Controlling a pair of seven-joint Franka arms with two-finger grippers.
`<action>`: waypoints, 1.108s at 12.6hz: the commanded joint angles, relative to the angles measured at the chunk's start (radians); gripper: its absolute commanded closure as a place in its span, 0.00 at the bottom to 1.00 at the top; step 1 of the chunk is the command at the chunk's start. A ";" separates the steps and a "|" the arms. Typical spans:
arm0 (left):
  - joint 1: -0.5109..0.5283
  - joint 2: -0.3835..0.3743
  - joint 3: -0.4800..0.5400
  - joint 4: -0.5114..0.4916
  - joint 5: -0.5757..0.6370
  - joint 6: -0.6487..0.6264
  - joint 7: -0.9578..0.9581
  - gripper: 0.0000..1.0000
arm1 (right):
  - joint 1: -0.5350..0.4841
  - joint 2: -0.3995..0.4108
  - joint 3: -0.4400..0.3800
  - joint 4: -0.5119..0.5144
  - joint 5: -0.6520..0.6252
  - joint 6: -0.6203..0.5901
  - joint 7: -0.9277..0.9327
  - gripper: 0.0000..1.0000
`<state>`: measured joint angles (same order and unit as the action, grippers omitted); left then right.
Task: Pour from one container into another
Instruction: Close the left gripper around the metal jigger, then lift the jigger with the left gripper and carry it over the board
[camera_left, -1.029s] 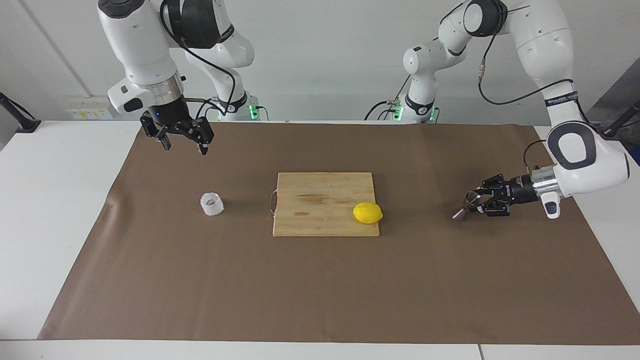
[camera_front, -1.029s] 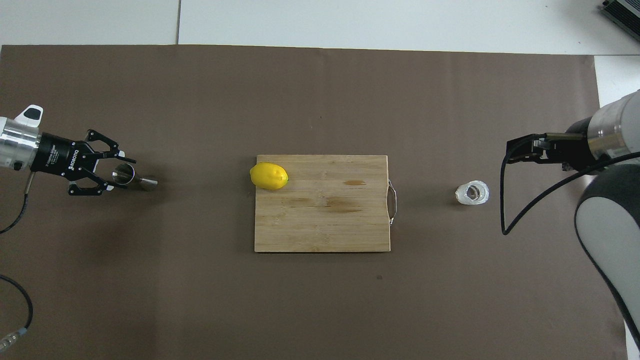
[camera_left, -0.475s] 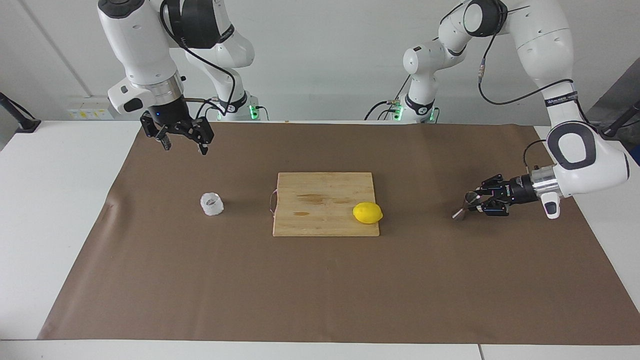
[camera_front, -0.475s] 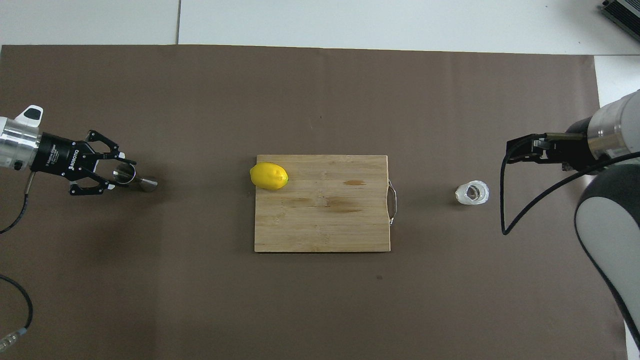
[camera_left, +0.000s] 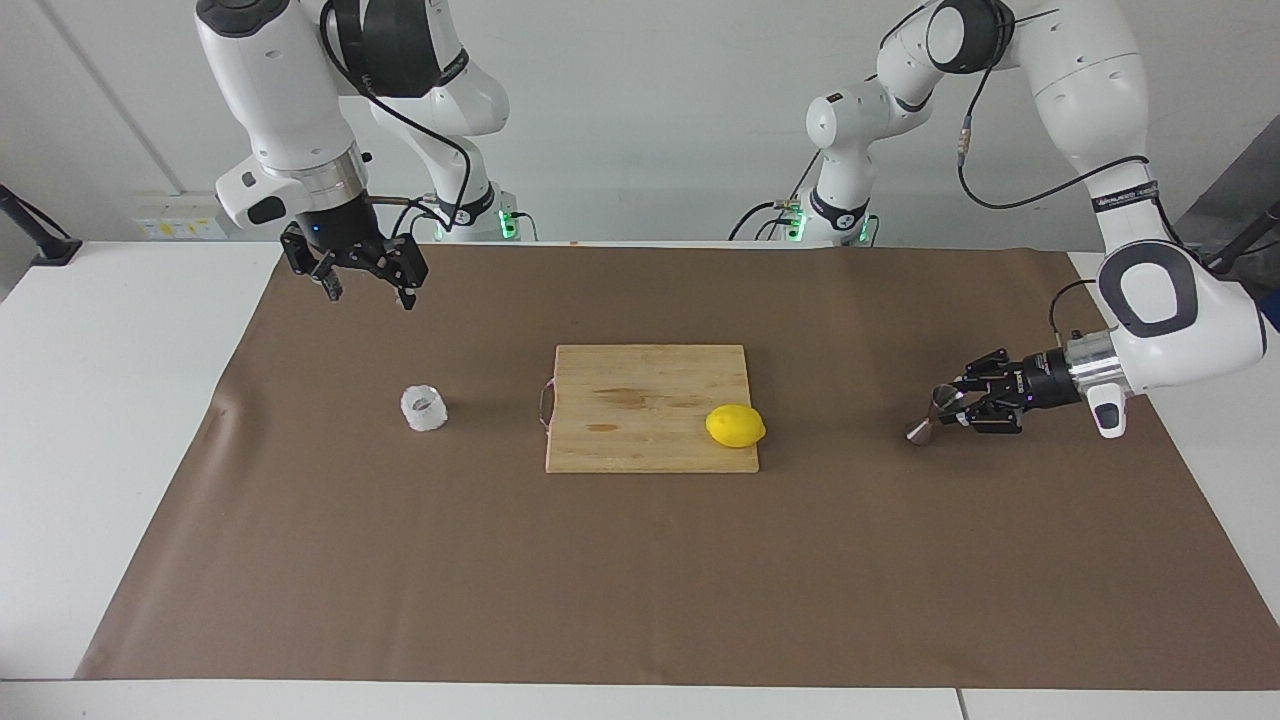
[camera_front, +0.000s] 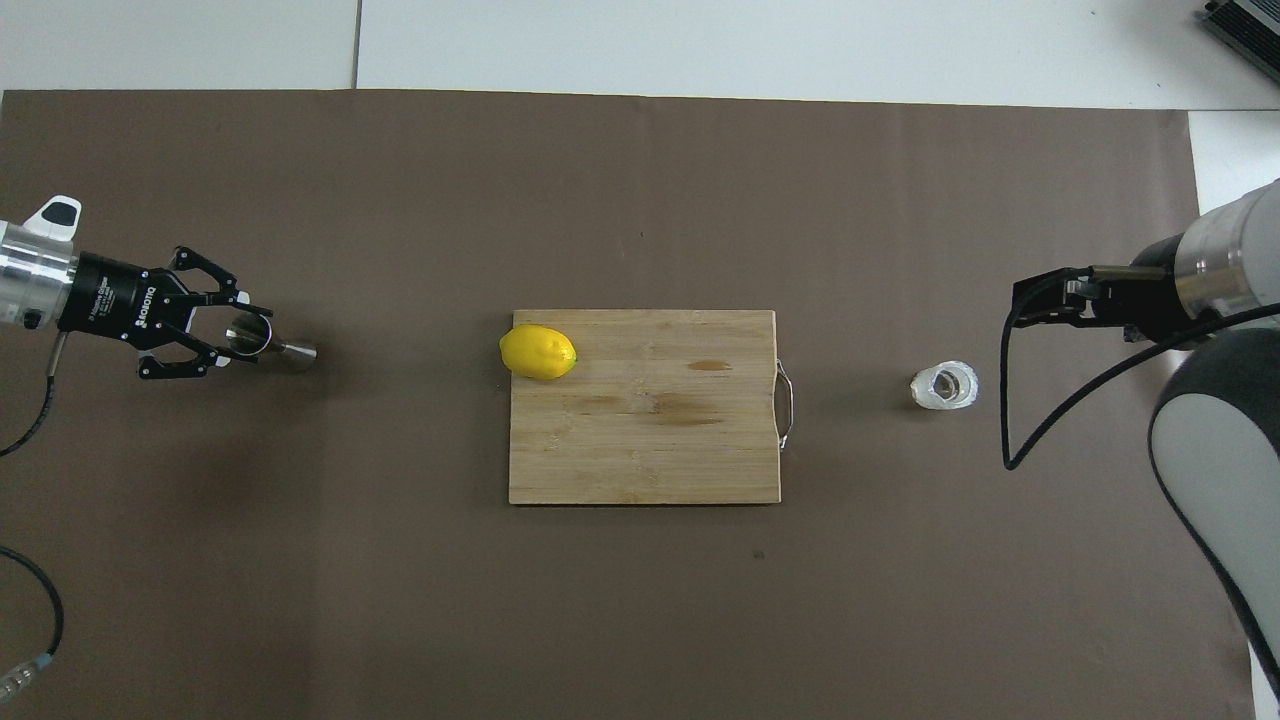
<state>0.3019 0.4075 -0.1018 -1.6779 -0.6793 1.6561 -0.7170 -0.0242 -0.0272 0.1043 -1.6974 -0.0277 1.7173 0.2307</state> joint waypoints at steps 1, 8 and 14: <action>-0.009 -0.009 -0.059 0.026 -0.035 -0.012 -0.062 1.00 | -0.010 -0.016 0.005 -0.016 0.002 0.004 -0.024 0.00; -0.146 -0.022 -0.240 0.053 -0.115 0.124 -0.301 1.00 | -0.005 -0.016 0.005 -0.016 0.002 -0.004 -0.022 0.00; -0.409 -0.061 -0.240 0.000 -0.118 0.235 -0.400 1.00 | -0.013 -0.016 0.005 -0.016 0.002 -0.005 -0.022 0.00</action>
<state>-0.0564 0.3894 -0.3620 -1.6236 -0.7798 1.8343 -1.1074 -0.0233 -0.0272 0.1044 -1.6980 -0.0277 1.7172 0.2306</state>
